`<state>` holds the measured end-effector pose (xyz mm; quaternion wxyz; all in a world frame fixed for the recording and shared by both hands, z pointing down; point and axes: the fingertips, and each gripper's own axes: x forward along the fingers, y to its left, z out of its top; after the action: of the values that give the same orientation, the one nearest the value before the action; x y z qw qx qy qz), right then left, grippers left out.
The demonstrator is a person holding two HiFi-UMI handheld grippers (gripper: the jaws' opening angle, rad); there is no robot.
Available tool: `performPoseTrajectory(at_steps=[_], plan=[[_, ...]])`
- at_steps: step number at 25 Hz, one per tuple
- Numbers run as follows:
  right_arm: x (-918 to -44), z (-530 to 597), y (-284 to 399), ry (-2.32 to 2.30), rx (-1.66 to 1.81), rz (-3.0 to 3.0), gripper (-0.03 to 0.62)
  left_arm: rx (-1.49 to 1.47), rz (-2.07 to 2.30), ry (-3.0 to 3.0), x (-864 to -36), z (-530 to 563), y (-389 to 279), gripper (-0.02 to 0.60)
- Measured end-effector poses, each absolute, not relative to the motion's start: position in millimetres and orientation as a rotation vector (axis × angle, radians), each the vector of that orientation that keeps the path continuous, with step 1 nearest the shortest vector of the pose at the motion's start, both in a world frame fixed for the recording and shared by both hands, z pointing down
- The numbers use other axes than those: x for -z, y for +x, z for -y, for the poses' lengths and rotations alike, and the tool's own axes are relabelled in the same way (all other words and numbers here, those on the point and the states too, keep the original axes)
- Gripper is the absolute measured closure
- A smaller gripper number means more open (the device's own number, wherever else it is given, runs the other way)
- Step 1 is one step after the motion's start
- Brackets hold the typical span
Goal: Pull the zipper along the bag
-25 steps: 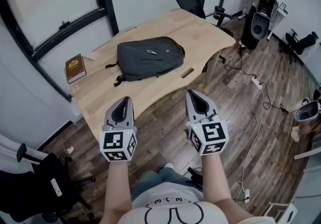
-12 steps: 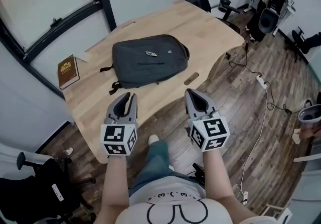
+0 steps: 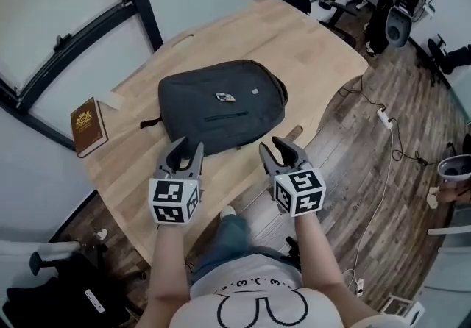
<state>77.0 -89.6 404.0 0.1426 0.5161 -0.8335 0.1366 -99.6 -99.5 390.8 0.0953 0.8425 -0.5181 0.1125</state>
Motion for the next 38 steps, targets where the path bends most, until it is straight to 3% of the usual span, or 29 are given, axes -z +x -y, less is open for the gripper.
performPoseTrajectory(at_steps=[20,30,34,38], plan=[[-586,123,30,1.278,-0.725,2.121,0.417,-0.577,1.384,2.388,-493,157,-116,0.466],[-597,142,23,1.331,-0.642,2.058,0.444,-0.638,1.381,2.348,-506,161,-119,0.466],[-594,140,20,1.311,-0.607,2.063,0.499,-0.648,1.381,2.343,-508,162,-120,0.466],[-589,134,18,1.272,-0.541,2.073,0.5,-0.652,1.384,2.341,-509,161,-121,0.466]])
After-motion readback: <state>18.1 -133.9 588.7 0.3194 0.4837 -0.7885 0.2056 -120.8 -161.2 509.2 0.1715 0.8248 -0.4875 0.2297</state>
